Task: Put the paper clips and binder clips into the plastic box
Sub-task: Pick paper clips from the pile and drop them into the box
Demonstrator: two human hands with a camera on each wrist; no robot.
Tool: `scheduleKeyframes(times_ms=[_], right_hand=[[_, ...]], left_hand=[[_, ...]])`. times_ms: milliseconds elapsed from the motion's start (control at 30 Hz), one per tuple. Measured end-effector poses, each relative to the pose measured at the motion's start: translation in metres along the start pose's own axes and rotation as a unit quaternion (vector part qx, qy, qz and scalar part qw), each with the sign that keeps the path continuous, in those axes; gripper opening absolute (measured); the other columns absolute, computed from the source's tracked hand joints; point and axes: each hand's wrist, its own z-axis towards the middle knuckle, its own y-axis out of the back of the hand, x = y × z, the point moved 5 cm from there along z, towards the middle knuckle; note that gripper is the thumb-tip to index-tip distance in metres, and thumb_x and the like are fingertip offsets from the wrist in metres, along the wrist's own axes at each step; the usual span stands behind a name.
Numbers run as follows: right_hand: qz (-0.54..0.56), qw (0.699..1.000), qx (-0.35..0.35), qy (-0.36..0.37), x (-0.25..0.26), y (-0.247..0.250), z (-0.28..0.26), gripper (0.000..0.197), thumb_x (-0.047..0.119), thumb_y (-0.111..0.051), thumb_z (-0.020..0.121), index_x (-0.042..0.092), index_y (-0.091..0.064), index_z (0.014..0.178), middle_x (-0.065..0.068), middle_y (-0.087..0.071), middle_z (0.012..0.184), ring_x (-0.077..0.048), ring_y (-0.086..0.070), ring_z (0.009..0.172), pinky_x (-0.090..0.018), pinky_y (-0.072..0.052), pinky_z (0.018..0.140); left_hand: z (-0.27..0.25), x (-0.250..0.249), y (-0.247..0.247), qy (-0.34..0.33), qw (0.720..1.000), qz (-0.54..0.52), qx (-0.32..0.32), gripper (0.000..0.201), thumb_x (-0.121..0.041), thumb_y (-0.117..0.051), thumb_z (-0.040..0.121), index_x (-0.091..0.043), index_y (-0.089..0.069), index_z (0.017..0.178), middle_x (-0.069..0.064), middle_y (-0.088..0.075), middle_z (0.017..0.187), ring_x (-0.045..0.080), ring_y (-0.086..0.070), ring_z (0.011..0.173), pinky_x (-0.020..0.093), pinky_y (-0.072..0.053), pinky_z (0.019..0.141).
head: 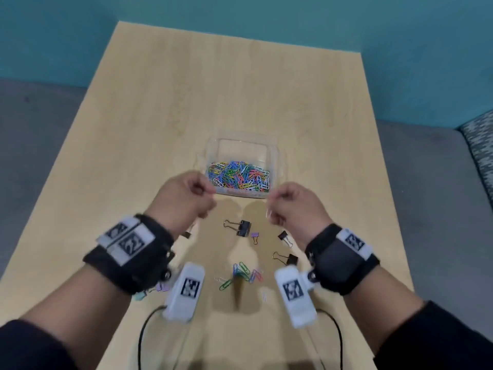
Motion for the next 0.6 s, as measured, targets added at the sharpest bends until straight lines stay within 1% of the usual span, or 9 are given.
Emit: scheduleKeyframes(times_ms=[67, 167, 267, 300, 367, 433, 500, 533, 600], right_hand=[[-0.004, 0.999, -0.014, 0.037, 0.026, -0.004, 0.022, 0.028, -0.014, -0.053, 0.078, 0.012, -0.056, 0.068, -0.009, -0.053, 0.058, -0.019, -0.048, 0.046, -0.025, -0.044, 0.046], [-0.038, 0.997, -0.027, 0.066, 0.053, -0.014, 0.043, 0.023, -0.008, -0.055, 0.08, 0.012, -0.058, 0.07, -0.007, -0.054, 0.062, -0.018, -0.05, 0.046, -0.03, -0.048, 0.051], [-0.103, 0.993, -0.023, 0.056, 0.059, -0.022, 0.057, 0.017, 0.0, -0.056, 0.084, 0.015, -0.059, 0.076, -0.007, -0.057, 0.066, -0.024, -0.06, 0.058, -0.044, -0.058, 0.069], [-0.154, 0.986, -0.023, 0.058, 0.058, -0.023, 0.059, 0.013, 0.004, -0.057, 0.084, 0.016, -0.06, 0.079, -0.006, -0.059, 0.072, -0.027, -0.064, 0.066, -0.047, -0.058, 0.074], [-0.279, 0.956, -0.031, 0.083, 0.055, -0.021, 0.054, 0.009, 0.015, -0.057, 0.084, 0.02, -0.062, 0.088, -0.005, -0.064, 0.088, -0.029, -0.065, 0.081, -0.047, -0.056, 0.077], [-0.346, 0.93, -0.033, 0.115, 0.048, -0.016, 0.034, 0.015, 0.018, -0.053, 0.085, 0.021, -0.063, 0.096, -0.005, -0.066, 0.095, -0.027, -0.063, 0.083, -0.041, -0.054, 0.078], [-0.371, 0.92, 0.0, 0.125, 0.027, -0.012, 0.002, 0.016, 0.017, -0.052, 0.085, 0.021, -0.062, 0.097, -0.004, -0.065, 0.09, -0.025, -0.062, 0.078, -0.036, -0.052, 0.073], [-0.395, 0.912, 0.029, 0.108, 0.01, -0.011, -0.014, 0.018, 0.017, -0.053, 0.084, 0.021, -0.061, 0.099, -0.002, -0.065, 0.089, -0.024, -0.061, 0.076, -0.033, -0.05, 0.072], [-0.468, 0.876, 0.1, 0.065, -0.031, -0.01, -0.047, 0.025, 0.022, -0.056, 0.083, 0.021, -0.057, 0.108, -0.001, -0.062, 0.094, -0.021, -0.057, 0.08, -0.031, -0.046, 0.072]], left_hand=[[0.024, -0.028, 0.001, -0.041, 0.999, 0.01, -0.029, 0.026, 0.013, -0.062, 0.075, -0.012, -0.058, 0.071, 0.007, -0.052, 0.058, 0.013, -0.047, 0.044, 0.024, -0.045, 0.049], [0.048, -0.047, -0.007, -0.049, 0.997, 0.005, -0.061, 0.025, 0.01, -0.063, 0.074, -0.014, -0.059, 0.069, 0.004, -0.053, 0.059, 0.013, -0.051, 0.047, 0.028, -0.049, 0.054], [0.06, -0.045, -0.016, -0.034, 0.998, -0.008, -0.06, 0.017, 0.004, -0.067, 0.077, -0.013, -0.063, 0.075, 0.006, -0.057, 0.07, 0.017, -0.056, 0.057, 0.033, -0.056, 0.062], [0.061, -0.041, -0.017, -0.027, 0.998, -0.003, -0.059, 0.014, 0.001, -0.069, 0.078, -0.012, -0.065, 0.082, 0.007, -0.057, 0.077, 0.018, -0.057, 0.062, 0.035, -0.058, 0.065], [0.058, -0.033, -0.013, -0.021, 0.997, 0.026, -0.071, 0.016, -0.005, -0.07, 0.079, -0.01, -0.067, 0.094, 0.007, -0.057, 0.084, 0.019, -0.057, 0.068, 0.038, -0.059, 0.068], [0.044, -0.022, -0.006, -0.03, 0.995, 0.058, -0.076, 0.016, -0.007, -0.068, 0.081, -0.01, -0.066, 0.096, 0.004, -0.058, 0.078, 0.02, -0.057, 0.064, 0.042, -0.059, 0.066], [0.019, -0.004, -0.006, -0.04, 0.991, 0.116, -0.044, 0.015, -0.009, -0.066, 0.081, -0.015, -0.065, 0.094, 0.0, -0.06, 0.075, 0.021, -0.058, 0.06, 0.037, -0.056, 0.059], [0.005, 0.009, -0.01, -0.04, 0.986, 0.164, -0.008, 0.015, -0.011, -0.066, 0.08, -0.019, -0.065, 0.093, -0.001, -0.061, 0.076, 0.022, -0.059, 0.061, 0.033, -0.052, 0.059], [-0.029, 0.042, -0.023, -0.023, 0.948, 0.307, 0.075, 0.023, -0.021, -0.067, 0.079, -0.024, -0.063, 0.101, -0.004, -0.06, 0.087, 0.017, -0.058, 0.075, 0.028, -0.046, 0.069]])
